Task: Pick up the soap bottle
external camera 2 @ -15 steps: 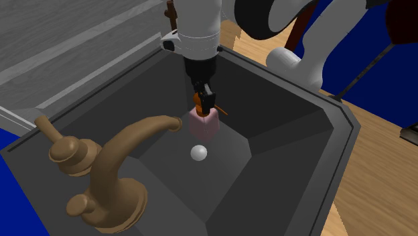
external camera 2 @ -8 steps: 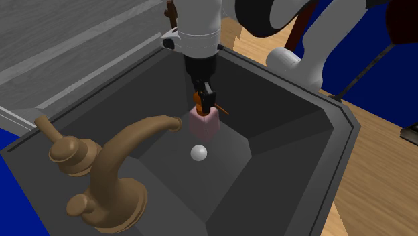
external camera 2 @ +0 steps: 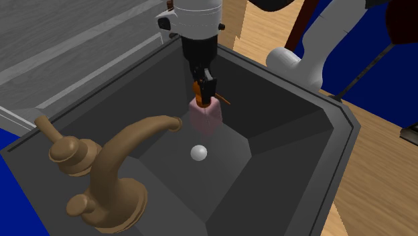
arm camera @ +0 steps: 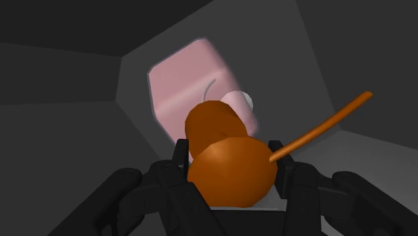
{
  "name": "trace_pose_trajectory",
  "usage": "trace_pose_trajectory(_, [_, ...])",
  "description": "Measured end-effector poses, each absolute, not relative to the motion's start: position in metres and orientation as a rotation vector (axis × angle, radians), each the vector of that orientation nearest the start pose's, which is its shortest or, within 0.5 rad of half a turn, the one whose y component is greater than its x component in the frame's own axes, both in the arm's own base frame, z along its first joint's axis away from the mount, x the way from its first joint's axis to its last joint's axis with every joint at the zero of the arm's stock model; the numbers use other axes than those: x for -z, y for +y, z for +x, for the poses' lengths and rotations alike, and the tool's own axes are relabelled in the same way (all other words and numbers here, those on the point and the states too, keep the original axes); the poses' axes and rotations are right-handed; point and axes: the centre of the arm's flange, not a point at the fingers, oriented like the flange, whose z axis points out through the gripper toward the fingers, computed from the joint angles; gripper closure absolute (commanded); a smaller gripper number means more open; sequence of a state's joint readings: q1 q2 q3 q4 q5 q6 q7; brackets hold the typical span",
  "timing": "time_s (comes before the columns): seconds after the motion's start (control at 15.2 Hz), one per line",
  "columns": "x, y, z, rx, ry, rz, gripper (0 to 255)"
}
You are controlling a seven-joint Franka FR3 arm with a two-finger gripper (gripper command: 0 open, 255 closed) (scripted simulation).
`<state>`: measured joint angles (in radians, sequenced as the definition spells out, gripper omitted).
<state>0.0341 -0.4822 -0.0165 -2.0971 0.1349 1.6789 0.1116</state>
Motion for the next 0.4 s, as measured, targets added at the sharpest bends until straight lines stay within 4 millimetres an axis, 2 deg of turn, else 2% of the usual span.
trace_pose_trajectory(0.4, [-0.645, 0.019, 0.409, 0.082, 0.153, -2.990, 255])
